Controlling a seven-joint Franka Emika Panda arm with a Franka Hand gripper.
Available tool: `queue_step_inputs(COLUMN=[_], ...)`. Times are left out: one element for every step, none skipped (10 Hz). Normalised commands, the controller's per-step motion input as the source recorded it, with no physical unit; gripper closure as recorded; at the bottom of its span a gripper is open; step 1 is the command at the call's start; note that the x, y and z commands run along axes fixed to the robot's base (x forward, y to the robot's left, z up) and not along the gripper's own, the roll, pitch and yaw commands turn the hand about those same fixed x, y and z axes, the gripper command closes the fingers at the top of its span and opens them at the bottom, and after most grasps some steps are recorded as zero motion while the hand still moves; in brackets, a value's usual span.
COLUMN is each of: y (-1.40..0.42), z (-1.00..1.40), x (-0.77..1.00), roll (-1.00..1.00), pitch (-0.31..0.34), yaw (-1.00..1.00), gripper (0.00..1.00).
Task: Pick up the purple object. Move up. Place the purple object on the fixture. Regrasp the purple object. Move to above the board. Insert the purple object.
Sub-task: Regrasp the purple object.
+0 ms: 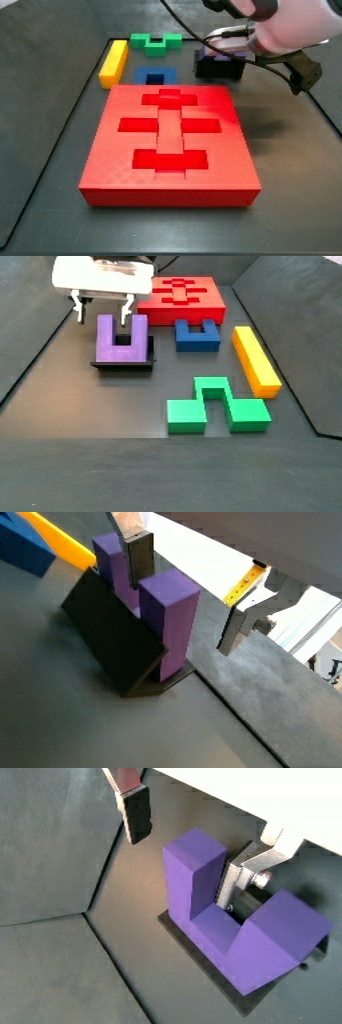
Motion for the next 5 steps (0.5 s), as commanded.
queue_step_inputs(y=[0.09,0.06,0.0,0.0,0.0], z=[-0.22,-0.23,-0.04,0.0,0.0], x=[0.12,0.01,0.03,0.0,0.0], roll=[0.15,0.21,0.11,0.0,0.0], pitch=[0.0,0.0,0.011,-0.02,0.0], yaw=[0.05,0.04,0.09,0.0,0.0], gripper=[0.0,0.0,0.0,0.0,0.0])
